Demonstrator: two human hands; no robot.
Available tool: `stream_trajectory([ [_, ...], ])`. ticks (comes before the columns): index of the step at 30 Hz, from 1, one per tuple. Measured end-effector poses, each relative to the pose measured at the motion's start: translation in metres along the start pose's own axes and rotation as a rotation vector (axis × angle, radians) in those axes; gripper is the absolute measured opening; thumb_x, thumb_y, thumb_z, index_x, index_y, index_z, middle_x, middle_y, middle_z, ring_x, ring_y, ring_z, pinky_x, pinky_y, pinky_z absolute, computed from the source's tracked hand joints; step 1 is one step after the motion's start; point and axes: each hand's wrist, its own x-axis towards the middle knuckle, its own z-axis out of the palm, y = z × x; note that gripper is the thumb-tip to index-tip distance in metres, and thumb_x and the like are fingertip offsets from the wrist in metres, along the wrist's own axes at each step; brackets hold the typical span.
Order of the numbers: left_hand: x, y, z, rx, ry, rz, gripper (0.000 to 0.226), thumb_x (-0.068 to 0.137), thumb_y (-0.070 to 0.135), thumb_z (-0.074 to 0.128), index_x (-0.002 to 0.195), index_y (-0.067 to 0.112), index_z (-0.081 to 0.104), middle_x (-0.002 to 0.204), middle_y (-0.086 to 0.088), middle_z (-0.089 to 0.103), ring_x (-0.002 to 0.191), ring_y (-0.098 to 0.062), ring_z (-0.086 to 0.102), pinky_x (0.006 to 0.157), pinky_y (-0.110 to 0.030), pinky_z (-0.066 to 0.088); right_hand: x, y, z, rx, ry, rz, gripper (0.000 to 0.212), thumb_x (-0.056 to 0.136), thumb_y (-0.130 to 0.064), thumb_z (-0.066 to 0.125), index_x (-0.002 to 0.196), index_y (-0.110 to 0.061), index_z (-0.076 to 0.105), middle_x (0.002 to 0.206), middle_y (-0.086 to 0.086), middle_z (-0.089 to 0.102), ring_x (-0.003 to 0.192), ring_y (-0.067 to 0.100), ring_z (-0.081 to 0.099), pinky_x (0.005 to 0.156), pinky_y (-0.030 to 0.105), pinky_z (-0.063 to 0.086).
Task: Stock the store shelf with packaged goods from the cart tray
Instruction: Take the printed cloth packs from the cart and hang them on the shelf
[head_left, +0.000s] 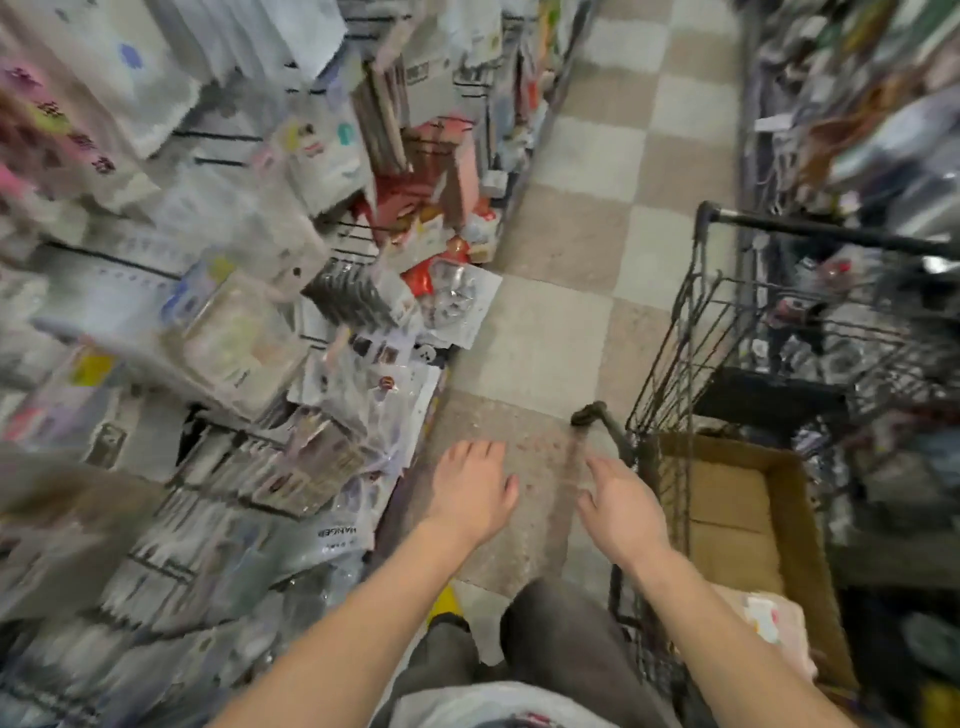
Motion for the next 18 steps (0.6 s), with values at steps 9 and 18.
stream_trajectory([
  [9,0.120,0.134,0.000,0.177,-0.150,0.537,0.047,0.100,0.042,0.047,0.141,0.019,0.054,0.139,-0.004,0.060,0.129,-0.027,0.054,0.105,-0.039,0.043,-0.001,0.120,-0.004,0.303,0.221,0.707,0.049,0.093,-0.022,0.058,0.139,-0.005,0.056,0.141,0.017,0.057,0.132,0.034,0.051,0.107,0.039,0.043],
  [18,0.181,0.268,0.031,0.434,-0.308,0.903,0.045,0.099,0.046,0.047,0.134,0.018,0.055,0.135,-0.005,0.061,0.126,-0.029,0.054,0.108,-0.042,0.044,-0.032,0.208,0.022,0.521,0.216,1.118,0.042,0.093,-0.030,0.056,0.131,-0.012,0.060,0.128,0.012,0.062,0.116,0.031,0.060,0.097,0.037,0.050],
])
